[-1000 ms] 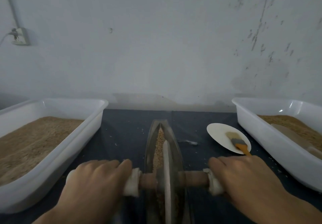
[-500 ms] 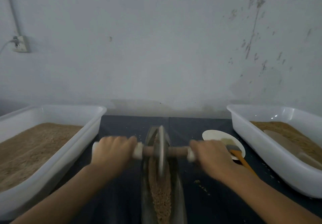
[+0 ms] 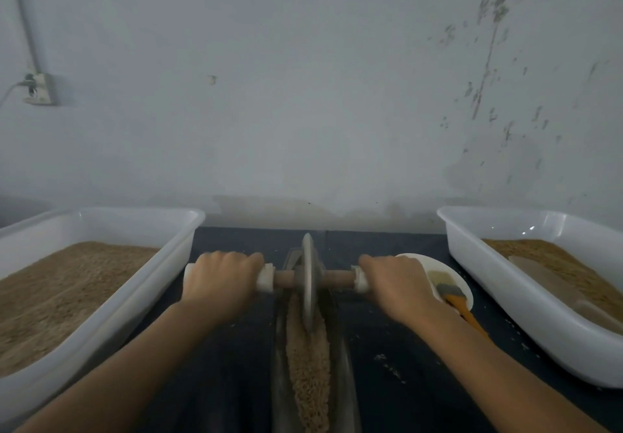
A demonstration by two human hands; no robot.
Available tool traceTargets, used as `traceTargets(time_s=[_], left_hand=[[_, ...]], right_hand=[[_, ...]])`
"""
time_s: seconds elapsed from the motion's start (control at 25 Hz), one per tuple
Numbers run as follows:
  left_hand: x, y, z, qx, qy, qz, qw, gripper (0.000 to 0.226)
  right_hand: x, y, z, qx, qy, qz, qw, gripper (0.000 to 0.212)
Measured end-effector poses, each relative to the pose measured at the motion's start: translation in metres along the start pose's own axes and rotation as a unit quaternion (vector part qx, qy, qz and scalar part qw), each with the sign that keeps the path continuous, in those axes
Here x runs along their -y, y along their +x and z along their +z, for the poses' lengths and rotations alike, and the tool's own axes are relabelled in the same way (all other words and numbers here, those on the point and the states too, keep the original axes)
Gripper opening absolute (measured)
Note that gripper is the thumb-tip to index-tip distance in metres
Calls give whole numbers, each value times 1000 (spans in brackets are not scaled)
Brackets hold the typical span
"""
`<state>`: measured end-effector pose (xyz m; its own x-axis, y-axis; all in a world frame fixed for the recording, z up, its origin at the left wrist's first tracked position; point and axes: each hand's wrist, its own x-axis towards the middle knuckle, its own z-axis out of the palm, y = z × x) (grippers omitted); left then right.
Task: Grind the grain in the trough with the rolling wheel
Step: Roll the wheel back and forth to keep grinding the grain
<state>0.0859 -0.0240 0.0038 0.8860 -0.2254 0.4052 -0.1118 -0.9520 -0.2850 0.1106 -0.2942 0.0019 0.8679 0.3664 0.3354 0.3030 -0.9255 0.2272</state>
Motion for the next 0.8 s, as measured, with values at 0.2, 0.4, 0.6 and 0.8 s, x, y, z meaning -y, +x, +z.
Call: traceTargets(time_s=[0.2, 0.4, 0.6, 0.8], left_hand=[[-3, -26, -9, 31, -31, 11, 999, 26], [2, -91, -22, 95, -85, 52, 990, 22], [0, -39, -3, 85, -41, 2, 996, 21], [4, 18, 10, 23, -6, -42, 999, 14]], right_hand=[[-2, -31, -2, 63, 32, -21, 997, 18], [1, -94, -47, 21, -12, -101, 995, 26], [3, -39, -15, 38, -20, -59, 997, 22], [-1, 29, 4, -21, -44, -8, 999, 21]])
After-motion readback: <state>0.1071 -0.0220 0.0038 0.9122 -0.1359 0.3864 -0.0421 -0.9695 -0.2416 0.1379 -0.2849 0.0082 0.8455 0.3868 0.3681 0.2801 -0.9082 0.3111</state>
